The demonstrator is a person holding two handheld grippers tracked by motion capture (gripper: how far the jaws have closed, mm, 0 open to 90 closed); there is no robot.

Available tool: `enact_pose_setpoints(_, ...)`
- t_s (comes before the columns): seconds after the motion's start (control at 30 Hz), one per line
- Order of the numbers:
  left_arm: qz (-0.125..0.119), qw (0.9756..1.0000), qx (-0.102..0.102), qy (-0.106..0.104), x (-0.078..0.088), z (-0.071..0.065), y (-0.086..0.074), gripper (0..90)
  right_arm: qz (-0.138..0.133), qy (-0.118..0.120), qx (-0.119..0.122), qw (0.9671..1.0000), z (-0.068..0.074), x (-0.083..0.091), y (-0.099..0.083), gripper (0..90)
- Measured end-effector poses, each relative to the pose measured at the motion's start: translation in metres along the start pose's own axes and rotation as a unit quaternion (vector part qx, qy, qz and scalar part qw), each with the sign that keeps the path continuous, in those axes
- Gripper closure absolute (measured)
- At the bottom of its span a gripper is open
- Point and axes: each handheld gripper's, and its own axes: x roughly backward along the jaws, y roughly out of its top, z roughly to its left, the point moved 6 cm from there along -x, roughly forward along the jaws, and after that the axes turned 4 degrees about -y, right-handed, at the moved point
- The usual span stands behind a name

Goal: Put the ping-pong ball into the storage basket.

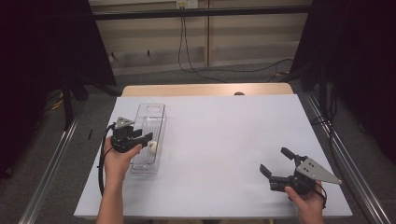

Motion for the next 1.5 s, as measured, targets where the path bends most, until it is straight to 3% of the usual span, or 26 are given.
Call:
enact_pose_setpoints(0.4,-0.01,1.0,0.001,0.001,0.001,-0.002,0.002,45.5,0.0,-0.003,-0.002,1.0,0.0,0.0,0.0,1.8)
enact_pose_setpoints(0.87,-0.037,0.9992,0.014,0.002,0.004,-0.002,0.007,18.6,-0.001,-0.004,-0.004,1.0,0.0,0.0,0.0,1.8)
enact_pose_setpoints(0.97,-0.035,0.9993,0.01,-0.001,0.006,-0.003,0.007,12.3,-0.003,-0.002,-0.004,1.0,0.0,-0.001,0.001,1.8)
enact_pose_setpoints(1.1,-0.05,0.9985,0.019,-0.014,0.008,-0.005,0.007,7.6,-0.001,0.0,0.0,1.0,0.001,-0.002,0.001,1.8)
enact_pose_setpoints(1.4,-0.072,0.9968,0.012,-0.032,0.017,-0.01,0.004,3.6,-0.003,-0.003,-0.005,1.0,0.0,-0.001,0.001,1.8)
enact_pose_setpoints(1.5,-0.077,0.9966,0.007,-0.029,0.02,-0.01,0.002,3.2,-0.003,-0.006,-0.004,1.0,0.0,-0.001,0.002,1.8)
